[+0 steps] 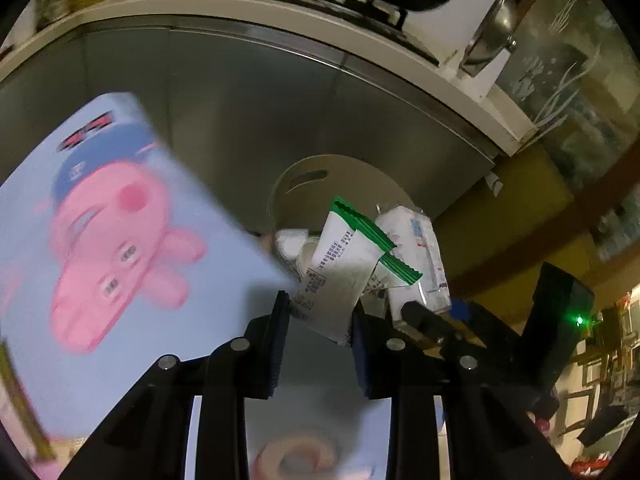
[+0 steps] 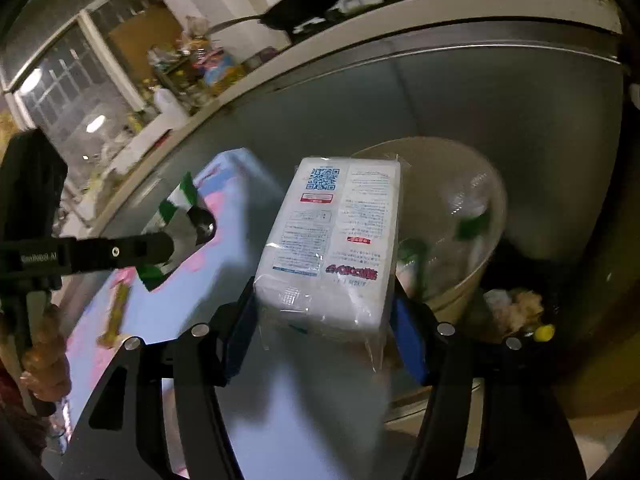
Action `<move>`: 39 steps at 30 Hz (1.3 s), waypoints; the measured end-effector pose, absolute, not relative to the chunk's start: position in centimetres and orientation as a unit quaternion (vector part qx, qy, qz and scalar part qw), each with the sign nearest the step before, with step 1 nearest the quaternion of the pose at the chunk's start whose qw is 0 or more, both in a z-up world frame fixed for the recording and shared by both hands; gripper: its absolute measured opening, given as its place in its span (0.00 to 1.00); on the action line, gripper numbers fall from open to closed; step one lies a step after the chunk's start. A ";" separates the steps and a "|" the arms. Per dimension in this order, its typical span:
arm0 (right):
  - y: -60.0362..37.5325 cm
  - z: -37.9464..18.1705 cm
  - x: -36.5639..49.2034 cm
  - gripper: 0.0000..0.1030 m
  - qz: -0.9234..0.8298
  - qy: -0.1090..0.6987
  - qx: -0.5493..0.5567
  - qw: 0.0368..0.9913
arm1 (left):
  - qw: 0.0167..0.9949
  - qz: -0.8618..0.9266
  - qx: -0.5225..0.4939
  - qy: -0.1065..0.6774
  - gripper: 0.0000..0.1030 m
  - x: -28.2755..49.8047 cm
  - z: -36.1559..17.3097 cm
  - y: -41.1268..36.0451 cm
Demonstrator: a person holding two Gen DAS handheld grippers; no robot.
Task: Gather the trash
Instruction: 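Carry wrapper and tissue pack to the bin and release both, then move both open tools back over the tablecloth toward the brown box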
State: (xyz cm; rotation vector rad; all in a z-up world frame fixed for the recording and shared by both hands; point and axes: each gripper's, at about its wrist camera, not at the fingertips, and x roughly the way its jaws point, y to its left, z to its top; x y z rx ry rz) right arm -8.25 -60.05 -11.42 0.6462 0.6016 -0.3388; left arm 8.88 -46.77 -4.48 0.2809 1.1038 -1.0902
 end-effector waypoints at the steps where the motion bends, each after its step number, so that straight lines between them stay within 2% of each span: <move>1: -60.9 -11.6 -8.0 0.59 -0.167 0.292 0.310 0.889 | 0.705 -0.489 0.131 0.497 0.29 9.0 -4.8 -48.3; 5: -62.7 -12.1 -7.4 0.62 -0.181 0.298 0.296 0.889 | 0.707 -0.481 0.147 0.497 0.32 9.3 -5.8 -52.3; 7: -63.2 -12.4 -7.0 0.69 -0.185 0.297 0.291 0.890 | 0.714 -0.470 0.152 0.496 0.48 9.5 -6.3 -53.7; 8: -63.3 -12.5 -6.8 0.74 -0.194 0.298 0.287 0.890 | 0.721 -0.458 0.156 0.497 0.62 9.7 -6.5 -54.3; 9: -63.3 -12.7 -6.9 0.74 -0.201 0.296 0.284 0.889 | 0.729 -0.445 0.158 0.496 0.64 9.7 -6.6 -54.7; 17: -60.4 -11.3 -11.9 0.74 -0.212 0.224 0.332 0.892 | 0.734 -0.465 0.121 0.481 0.63 7.9 -4.6 -50.5; 19: -58.9 -11.2 -12.7 0.70 -0.200 0.217 0.343 0.892 | 0.732 -0.476 0.107 0.475 0.63 7.1 -4.0 -48.1; 20: -58.4 -11.2 -12.9 0.64 -0.193 0.217 0.347 0.892 | 0.733 -0.480 0.101 0.472 0.63 6.7 -3.9 -46.7; 25: -53.9 -11.6 -12.5 0.52 -0.149 0.225 0.368 0.890 | 0.741 -0.473 0.096 0.467 0.63 5.1 -4.4 -39.9; 39: -40.9 -12.7 -7.0 0.51 -0.034 0.325 0.323 0.888 | 0.792 -0.383 0.091 0.466 0.63 0.9 -8.4 -22.7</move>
